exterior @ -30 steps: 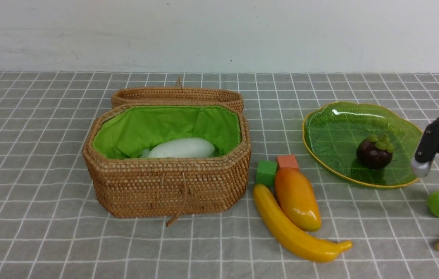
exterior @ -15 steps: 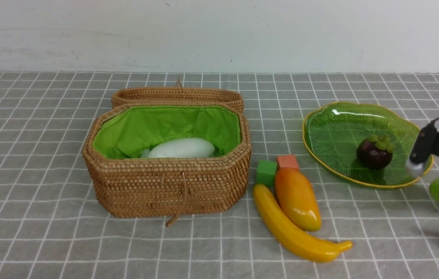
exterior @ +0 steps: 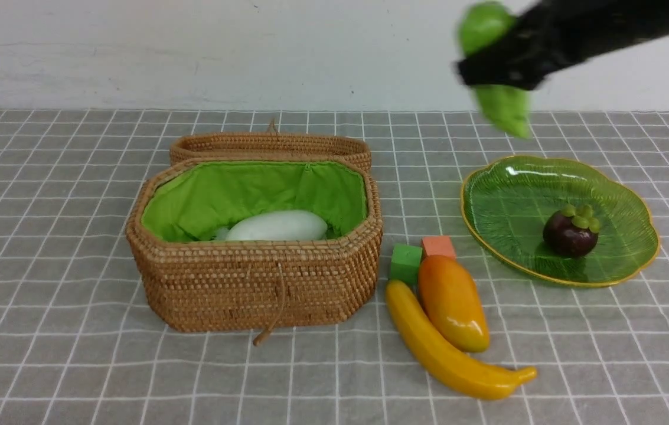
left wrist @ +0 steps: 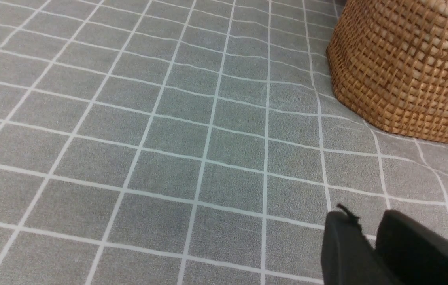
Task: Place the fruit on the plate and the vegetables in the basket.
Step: Take a chayote with your right arm and place it on the basket on the left.
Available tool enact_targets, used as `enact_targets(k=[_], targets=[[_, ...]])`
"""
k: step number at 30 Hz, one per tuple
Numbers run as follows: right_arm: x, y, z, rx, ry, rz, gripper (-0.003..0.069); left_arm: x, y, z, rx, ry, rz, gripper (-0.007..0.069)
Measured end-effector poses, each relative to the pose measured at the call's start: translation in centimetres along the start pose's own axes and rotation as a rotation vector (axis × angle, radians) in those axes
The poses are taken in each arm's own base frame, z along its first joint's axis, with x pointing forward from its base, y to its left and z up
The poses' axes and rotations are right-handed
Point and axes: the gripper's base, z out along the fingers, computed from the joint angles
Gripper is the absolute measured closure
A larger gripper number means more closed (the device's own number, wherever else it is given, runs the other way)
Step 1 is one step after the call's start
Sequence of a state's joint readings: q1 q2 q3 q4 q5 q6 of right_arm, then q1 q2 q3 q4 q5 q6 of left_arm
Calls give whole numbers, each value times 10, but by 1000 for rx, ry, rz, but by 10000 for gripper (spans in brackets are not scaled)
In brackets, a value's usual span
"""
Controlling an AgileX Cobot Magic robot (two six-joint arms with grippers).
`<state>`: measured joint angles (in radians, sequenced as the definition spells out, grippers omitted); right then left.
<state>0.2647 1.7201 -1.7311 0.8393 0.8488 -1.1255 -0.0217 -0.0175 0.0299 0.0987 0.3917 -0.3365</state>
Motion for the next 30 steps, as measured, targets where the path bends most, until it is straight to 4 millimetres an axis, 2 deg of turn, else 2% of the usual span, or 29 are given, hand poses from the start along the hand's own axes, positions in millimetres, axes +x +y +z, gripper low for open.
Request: enact_targets(k=[2, 3, 4, 5, 6, 7, 9, 12, 16, 19, 21, 23, 26, 30], targets=[[-12, 30, 46, -76, -77, -30, 216, 0, 0, 0, 0, 0, 0, 494], [-16, 40, 60, -78, -97, -36, 216, 0, 0, 0, 0, 0, 0, 494], [-16, 48, 77, -75, -109, -35, 216, 0, 0, 0, 0, 0, 0, 494], [-10, 61, 107, -67, -108, -33, 216, 0, 0, 0, 0, 0, 0, 493], [-9, 61, 111, -50, -113, -33, 216, 0, 0, 0, 0, 0, 0, 493], [1, 69, 137, -21, -103, -28, 216, 0, 0, 0, 0, 0, 0, 491], [19, 77, 169, 21, -78, -15, 216, 0, 0, 0, 0, 0, 0, 489], [37, 79, 190, 48, -49, -4, 216, 0, 0, 0, 0, 0, 0, 484], [41, 78, 195, 55, -48, 25, 213, 0, 0, 0, 0, 0, 0, 480], [40, 79, 194, 40, -53, 86, 121, 0, 0, 0, 0, 0, 0, 478], [41, 84, 192, -29, -31, 95, 13, 0, 0, 0, 0, 0, 0, 476], [42, 85, 190, -68, -15, 95, -6, 0, 0, 0, 0, 0, 0, 477], [41, 89, 174, -227, 57, 91, -7, 0, 0, 0, 0, 0, 0, 474], [36, 64, 128, -251, 183, 124, 39, 0, 0, 0, 0, 0, 0, 470]])
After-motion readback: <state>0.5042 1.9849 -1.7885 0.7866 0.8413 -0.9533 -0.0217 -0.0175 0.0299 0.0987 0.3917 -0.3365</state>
